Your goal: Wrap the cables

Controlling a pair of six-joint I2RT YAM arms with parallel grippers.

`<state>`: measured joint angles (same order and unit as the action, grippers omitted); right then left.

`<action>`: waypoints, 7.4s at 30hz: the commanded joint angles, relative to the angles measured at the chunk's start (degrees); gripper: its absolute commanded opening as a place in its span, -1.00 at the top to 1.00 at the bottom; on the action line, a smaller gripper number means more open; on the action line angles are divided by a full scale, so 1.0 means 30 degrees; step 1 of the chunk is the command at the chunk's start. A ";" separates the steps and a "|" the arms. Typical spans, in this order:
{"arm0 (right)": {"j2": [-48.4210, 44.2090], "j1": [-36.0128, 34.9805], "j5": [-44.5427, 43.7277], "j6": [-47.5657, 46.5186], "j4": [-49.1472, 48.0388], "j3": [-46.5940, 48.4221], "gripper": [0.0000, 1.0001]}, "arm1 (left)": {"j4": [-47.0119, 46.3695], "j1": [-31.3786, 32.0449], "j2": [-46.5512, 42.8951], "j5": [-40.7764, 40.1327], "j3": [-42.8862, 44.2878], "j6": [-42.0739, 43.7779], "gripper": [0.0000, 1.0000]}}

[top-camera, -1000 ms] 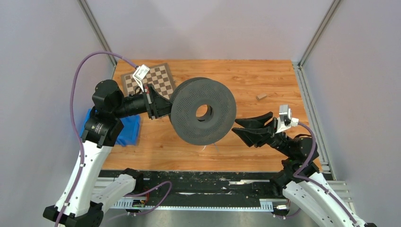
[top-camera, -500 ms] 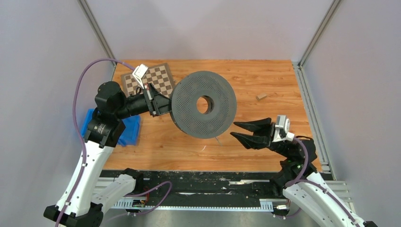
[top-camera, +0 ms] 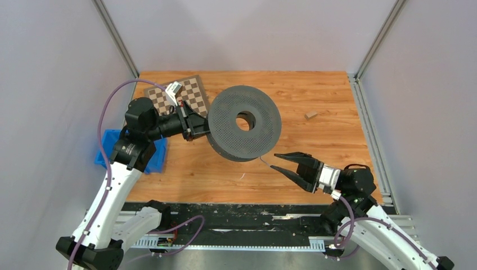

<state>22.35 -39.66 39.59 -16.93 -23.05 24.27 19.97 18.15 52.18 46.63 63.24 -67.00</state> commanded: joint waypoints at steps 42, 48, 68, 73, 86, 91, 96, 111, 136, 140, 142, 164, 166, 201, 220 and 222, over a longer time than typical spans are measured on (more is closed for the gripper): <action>0.3849 -0.5503 -0.8026 0.0016 -0.5275 -0.0424 0.67 | -0.3415 -0.0384 -0.0637 0.0130 -0.0412 -0.1854 1.00; 0.4529 -0.5654 -0.7974 0.0279 -0.6033 -0.0228 0.67 | -0.3379 -0.0411 -0.0586 0.0074 -0.0536 -0.1702 1.00; 0.5769 -0.6473 -0.9660 0.1056 -0.6965 0.0094 0.86 | -0.2701 -0.0405 -0.0691 -0.0423 -0.0464 -0.0725 1.00; 0.6184 -0.6644 -1.0464 0.1530 -0.7046 0.0468 1.00 | -0.2618 -0.0408 -0.0853 -0.0895 -0.0496 -0.0245 1.00; 0.8710 -0.7269 -1.3181 0.4497 -0.4654 0.3136 1.00 | -0.4589 -0.0401 -0.2179 -0.2835 -0.1949 0.0449 1.00; 0.8478 -0.7293 -1.2843 0.4041 -0.3715 0.3096 1.00 | -0.3809 -0.0396 -0.2260 -0.3268 -0.1622 0.0446 1.00; 0.5825 -0.7300 -1.4223 0.2172 -0.1370 0.2476 0.66 | -0.1690 -0.0400 -0.1535 -0.2439 -0.0602 0.1055 1.00; 0.1463 -0.7288 -1.0601 -0.2242 0.4988 0.2017 0.15 | -0.1284 -0.0426 -0.0208 0.0914 0.0261 0.1183 1.00; 0.3104 -0.7290 -0.8915 -0.2969 0.0017 0.0428 0.30 | -0.1295 -0.0484 0.0061 0.1097 0.0230 0.0845 1.00; 0.3526 -0.7299 -0.8713 -0.2642 -0.0499 0.0352 0.40 | -0.1545 -0.0485 0.0068 0.1122 0.0043 0.0709 1.00; 0.3695 -0.7290 -0.8964 -0.2544 -0.0782 0.0326 0.46 | -0.1677 -0.0510 0.0067 0.1126 -0.0031 0.0665 1.00; 0.6510 -0.7297 -1.0519 0.1781 -0.4950 0.0444 1.00 | -0.2339 -0.0499 -0.0229 0.0727 -0.0721 0.0575 1.00; 0.6863 -0.7295 -1.1066 0.2233 -0.5050 0.0491 1.00 | -0.2424 -0.0501 -0.0249 0.0662 -0.0720 0.0568 1.00; 1.0797 -0.7950 -1.2894 0.2156 -0.7009 0.1738 0.80 | -0.3090 -0.0461 -0.0812 -0.0598 -0.1414 0.0427 1.00; 1.6513 -0.8917 -2.1488 0.2775 -0.8593 0.3989 0.86 | -0.7251 -0.0428 -0.1937 -0.2322 -0.4372 -0.1926 1.00; 1.6841 -0.8908 -2.1897 0.3208 -0.9063 0.4035 0.87 | -0.7407 -0.0441 -0.1953 -0.2432 -0.4461 -0.2004 1.00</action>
<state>70.26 -66.67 -20.29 -10.20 -50.37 34.54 7.62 15.53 48.75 31.11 48.84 -69.52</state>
